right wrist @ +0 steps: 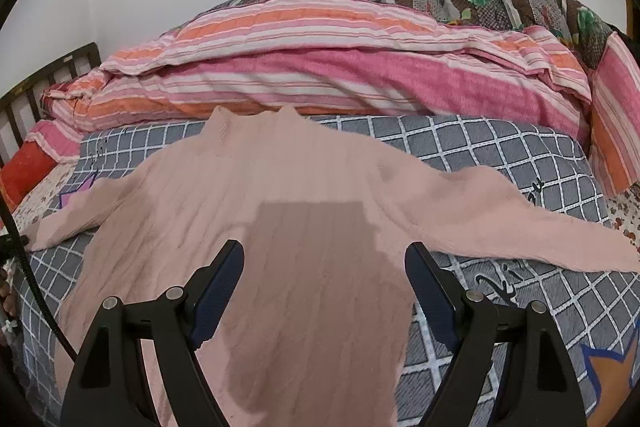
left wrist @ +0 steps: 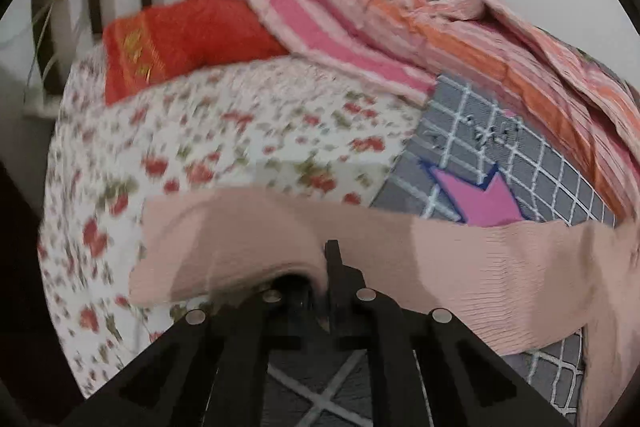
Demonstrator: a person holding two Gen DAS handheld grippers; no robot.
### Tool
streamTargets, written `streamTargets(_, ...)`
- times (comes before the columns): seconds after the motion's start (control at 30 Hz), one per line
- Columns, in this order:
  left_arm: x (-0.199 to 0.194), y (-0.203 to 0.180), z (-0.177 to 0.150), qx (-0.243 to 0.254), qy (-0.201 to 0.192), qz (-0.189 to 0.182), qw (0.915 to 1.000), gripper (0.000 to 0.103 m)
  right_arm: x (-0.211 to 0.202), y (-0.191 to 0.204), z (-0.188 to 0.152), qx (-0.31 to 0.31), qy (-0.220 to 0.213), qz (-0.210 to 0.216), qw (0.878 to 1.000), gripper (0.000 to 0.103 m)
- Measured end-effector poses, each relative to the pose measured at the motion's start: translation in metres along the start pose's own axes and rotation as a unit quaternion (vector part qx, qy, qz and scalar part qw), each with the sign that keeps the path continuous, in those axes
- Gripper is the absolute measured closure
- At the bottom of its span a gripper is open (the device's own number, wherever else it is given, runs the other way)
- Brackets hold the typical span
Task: Fold small clothes
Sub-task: 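Grasp the sweater sleeve with the left gripper and fold it across the body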
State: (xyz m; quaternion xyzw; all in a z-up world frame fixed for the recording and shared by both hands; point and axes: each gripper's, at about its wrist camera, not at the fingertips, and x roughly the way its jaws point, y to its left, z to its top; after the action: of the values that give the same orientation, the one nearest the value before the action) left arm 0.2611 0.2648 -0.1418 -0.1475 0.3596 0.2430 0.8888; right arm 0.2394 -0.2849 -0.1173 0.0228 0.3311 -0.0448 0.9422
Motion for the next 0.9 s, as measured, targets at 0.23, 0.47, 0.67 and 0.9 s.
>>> streamTargets(0.23, -0.053, -0.084, 0.017, 0.084, -0.063, -0.051, 0.9932, 0.096, 0.003, -0.026, -0.010, 0.024, 0.007, 0.011, 1.000, 0.021)
streamTargets(0.47, -0.087, -0.188, 0.008, 0.144, -0.077, -0.132, 0.9777, 0.096, -0.007, -0.053, -0.012, 0.023, -0.009, 0.004, 1.000, 0.021)
streamTargets(0.67, -0.101, -0.277, -0.019, 0.204, -0.083, -0.171, 0.9603, 0.096, -0.010, -0.090, -0.014, 0.049, -0.017, -0.003, 0.999, 0.021)
streamTargets(0.9, -0.118, -0.365, -0.068, 0.247, -0.065, -0.233, 0.9382, 0.096, -0.001, -0.126, -0.016, 0.099, -0.015, -0.009, 0.995, 0.023)
